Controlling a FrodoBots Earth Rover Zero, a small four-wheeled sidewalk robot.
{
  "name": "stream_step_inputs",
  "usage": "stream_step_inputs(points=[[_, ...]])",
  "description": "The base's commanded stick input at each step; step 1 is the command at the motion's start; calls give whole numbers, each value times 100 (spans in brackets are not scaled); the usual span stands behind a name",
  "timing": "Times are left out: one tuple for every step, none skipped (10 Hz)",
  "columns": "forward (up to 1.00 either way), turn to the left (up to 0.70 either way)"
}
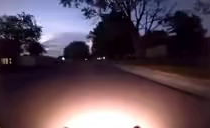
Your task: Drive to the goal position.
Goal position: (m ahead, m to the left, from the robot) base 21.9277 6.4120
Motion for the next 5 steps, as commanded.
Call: stream_step_inputs(points=[[70, 0], [70, 0], [70, 0], [70, 0], [70, 0]])
